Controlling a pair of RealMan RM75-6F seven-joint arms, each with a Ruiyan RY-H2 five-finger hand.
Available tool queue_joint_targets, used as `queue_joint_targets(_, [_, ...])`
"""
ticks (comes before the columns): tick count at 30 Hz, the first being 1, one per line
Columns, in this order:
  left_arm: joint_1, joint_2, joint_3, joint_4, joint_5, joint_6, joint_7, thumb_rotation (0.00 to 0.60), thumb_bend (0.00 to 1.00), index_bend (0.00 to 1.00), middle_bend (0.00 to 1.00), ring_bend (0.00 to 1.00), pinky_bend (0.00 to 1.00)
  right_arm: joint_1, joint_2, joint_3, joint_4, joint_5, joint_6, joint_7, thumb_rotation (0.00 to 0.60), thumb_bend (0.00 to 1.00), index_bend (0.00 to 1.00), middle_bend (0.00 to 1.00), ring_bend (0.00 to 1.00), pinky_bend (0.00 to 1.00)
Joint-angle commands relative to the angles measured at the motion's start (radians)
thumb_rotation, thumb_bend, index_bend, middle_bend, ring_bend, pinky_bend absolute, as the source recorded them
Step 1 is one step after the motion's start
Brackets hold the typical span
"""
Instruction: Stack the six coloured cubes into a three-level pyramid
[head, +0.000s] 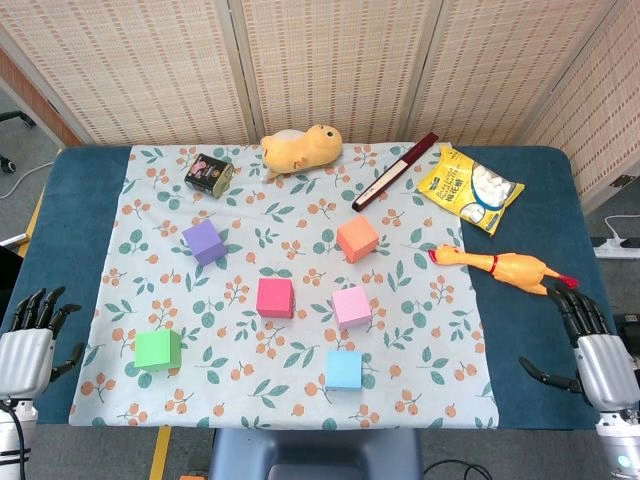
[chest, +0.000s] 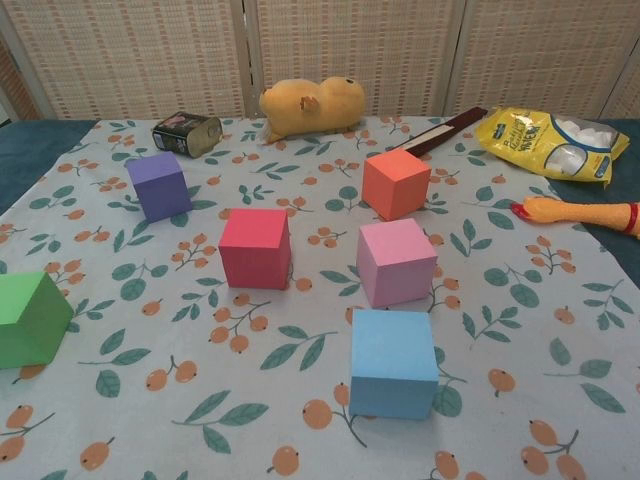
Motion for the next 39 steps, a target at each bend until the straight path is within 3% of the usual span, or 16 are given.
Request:
queue_joint_targets(1, [0.001, 0.003, 0.003, 0.001, 0.007, 0.002, -0.009, 0.6, 0.33, 0.29, 0.1, 0.05, 0.11, 0.066, 0.032, -0.006, -0.044, -0.078, -0.047, 0.048, 0.45, 0.0, 0.0, 0.05, 0.0, 0.09])
queue_joint_targets(5, [0.002, 0.009, 0.011, 0.002, 0.019, 0.0, -0.017, 0.6, 0.33, 0.3, 0.1, 0.05, 0.11, 0.183, 0.059, 0.006, -0.115, -0.136, -0.177, 0.082, 0.45, 0.0, 0.0, 0.05, 0.0, 0.1])
queue_joint_targets(9, [0.003, 0.014, 0.019, 0.002, 0.029, -0.004, -0.024, 0.6, 0.33, 0.3, 0.1, 0.05, 0.11, 0.342, 0.035, 0.05, -0.169, -0.132, -0.369, 0.094, 0.449, 0.0, 0.0, 0.05, 0.0, 0.11])
queue_joint_targets(14, [0.002, 0.018, 0.027, 0.003, 0.038, -0.009, -0.025, 0.6, 0.33, 0.3, 0.1, 0.05, 0.11, 0.549, -0.073, 0.132, -0.151, -0.011, -0.638, 0.106, 0.461, 0.0, 0.0, 0.05, 0.0, 0.13])
queue_joint_targets(21, [-0.006, 0.022, 0.031, 0.006, 0.043, -0.026, -0.024, 0.6, 0.33, 0.3, 0.1, 0.05, 0.11, 0.755, -0.276, 0.209, -0.011, 0.169, -0.87, 0.029, 0.464, 0.0, 0.0, 0.05, 0.0, 0.13])
queue_joint_targets(28, [-0.017, 0.023, 0.026, 0.016, 0.033, -0.047, -0.031, 0.6, 0.33, 0.31, 0.1, 0.05, 0.11, 0.899, -0.476, 0.259, 0.202, 0.32, -0.968, -0.04, 0.467, 0.0, 0.0, 0.08, 0.0, 0.13])
queue_joint_targets(31, [-0.02, 0.023, 0.025, 0.021, 0.03, -0.054, -0.036, 0.6, 0.33, 0.31, 0.1, 0.05, 0.11, 0.951, -0.552, 0.269, 0.298, 0.373, -0.995, -0.07, 0.466, 0.0, 0.05, 0.09, 0.01, 0.13])
queue_joint_targets(39, [-0.019, 0.017, 0.024, 0.036, 0.028, -0.051, -0.056, 0.6, 0.33, 0.3, 0.1, 0.05, 0.11, 1.039, -0.673, 0.277, 0.458, 0.438, -1.031, -0.112, 0.474, 0.0, 0.11, 0.12, 0.03, 0.14])
